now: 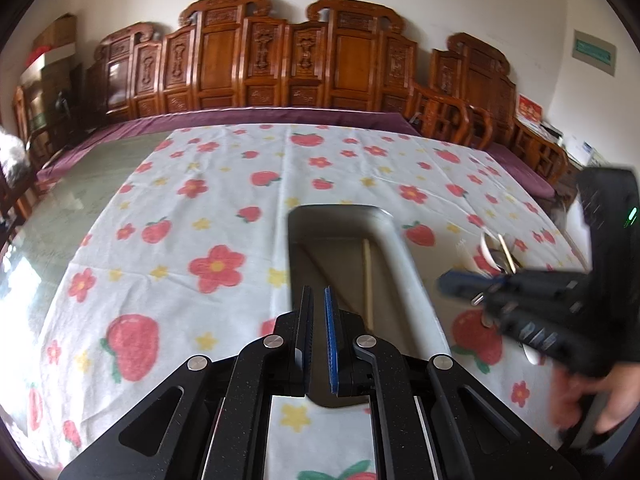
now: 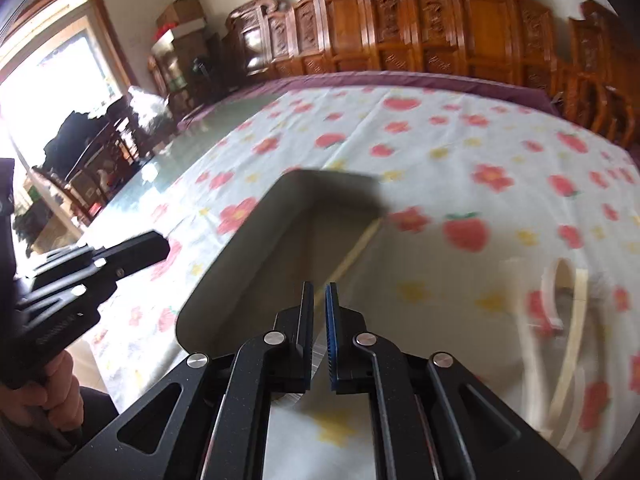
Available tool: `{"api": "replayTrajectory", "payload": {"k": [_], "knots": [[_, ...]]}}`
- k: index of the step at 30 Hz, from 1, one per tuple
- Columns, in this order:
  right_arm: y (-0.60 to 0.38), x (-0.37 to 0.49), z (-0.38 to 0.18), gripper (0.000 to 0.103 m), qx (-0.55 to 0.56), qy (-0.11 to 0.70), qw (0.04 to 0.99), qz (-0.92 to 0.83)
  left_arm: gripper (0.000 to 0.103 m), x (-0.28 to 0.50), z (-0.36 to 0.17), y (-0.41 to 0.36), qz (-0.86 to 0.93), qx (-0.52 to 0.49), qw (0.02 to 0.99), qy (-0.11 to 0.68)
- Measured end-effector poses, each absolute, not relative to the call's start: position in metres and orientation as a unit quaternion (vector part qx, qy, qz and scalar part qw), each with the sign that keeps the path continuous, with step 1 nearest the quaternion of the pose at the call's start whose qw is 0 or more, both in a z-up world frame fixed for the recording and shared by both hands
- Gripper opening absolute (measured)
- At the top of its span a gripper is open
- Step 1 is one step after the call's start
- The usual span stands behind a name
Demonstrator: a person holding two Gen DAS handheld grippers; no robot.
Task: Organize utensils
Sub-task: 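Carry the dark chopstick into the metal tray and open the right tool, then grasp another dark chopstick with the right tool while the left tool returns to the utensils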
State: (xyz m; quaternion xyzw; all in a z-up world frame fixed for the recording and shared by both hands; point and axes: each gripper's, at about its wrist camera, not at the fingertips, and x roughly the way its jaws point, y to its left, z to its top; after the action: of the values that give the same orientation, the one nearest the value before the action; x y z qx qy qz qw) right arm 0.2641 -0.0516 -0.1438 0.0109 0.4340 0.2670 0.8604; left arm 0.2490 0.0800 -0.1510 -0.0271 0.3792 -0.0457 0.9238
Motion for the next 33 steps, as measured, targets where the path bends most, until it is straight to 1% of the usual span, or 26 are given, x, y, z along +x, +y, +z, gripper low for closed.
{"api": "replayTrajectory", "payload": {"k": [1, 3, 5, 7, 11, 13, 14, 22, 23, 25, 27, 33], "knots": [[-0.061, 0.261, -0.140, 0.008, 0.012, 0.429, 0.864, 0.264, 0.006, 0.249, -0.152, 0.074, -0.052, -0.025, 0.923, 0.380], [-0.087, 0.252, -0.132, 0.008, 0.002, 0.417, 0.875, 0.244, 0.015, 0.247, -0.152, 0.063, -0.065, -0.020, 0.923, 0.379], [-0.108, 0.245, -0.129, 0.008, -0.005, 0.411, 0.883, 0.226, 0.019, 0.246, -0.153, 0.051, -0.076, -0.015, 0.922, 0.379], [-0.131, 0.236, -0.128, 0.008, -0.016, 0.407, 0.891, 0.201, 0.020, 0.244, -0.153, 0.039, -0.087, -0.009, 0.921, 0.379], [-0.172, 0.222, -0.134, 0.008, -0.032, 0.404, 0.900, 0.158, 0.027, 0.241, -0.156, 0.015, -0.112, -0.007, 0.918, 0.381], [-0.187, 0.217, -0.139, 0.017, -0.032, 0.405, 0.903, 0.142, 0.028, 0.238, -0.158, 0.001, -0.125, -0.002, 0.915, 0.383], [-0.196, 0.215, -0.142, 0.019, -0.027, 0.408, 0.903, 0.135, 0.028, 0.236, -0.160, -0.006, -0.130, 0.004, 0.914, 0.383], [-0.231, 0.215, -0.164, 0.021, -0.013, 0.426, 0.899, 0.103, 0.030, 0.225, -0.176, -0.047, -0.159, 0.049, 0.905, 0.390], [-0.235, 0.216, -0.165, 0.023, -0.013, 0.426, 0.899, 0.098, 0.030, 0.224, -0.177, -0.050, -0.162, 0.053, 0.905, 0.391], [-0.245, 0.220, -0.168, 0.034, -0.014, 0.428, 0.899, 0.090, 0.031, 0.224, -0.179, -0.054, -0.165, 0.055, 0.903, 0.392], [-0.255, 0.224, -0.176, 0.035, -0.015, 0.437, 0.896, 0.082, 0.034, 0.223, -0.182, -0.057, -0.166, 0.058, 0.903, 0.393], [-0.275, 0.237, -0.212, 0.035, -0.022, 0.474, 0.878, 0.063, 0.035, 0.223, -0.192, -0.065, -0.170, 0.060, 0.898, 0.402]]}}
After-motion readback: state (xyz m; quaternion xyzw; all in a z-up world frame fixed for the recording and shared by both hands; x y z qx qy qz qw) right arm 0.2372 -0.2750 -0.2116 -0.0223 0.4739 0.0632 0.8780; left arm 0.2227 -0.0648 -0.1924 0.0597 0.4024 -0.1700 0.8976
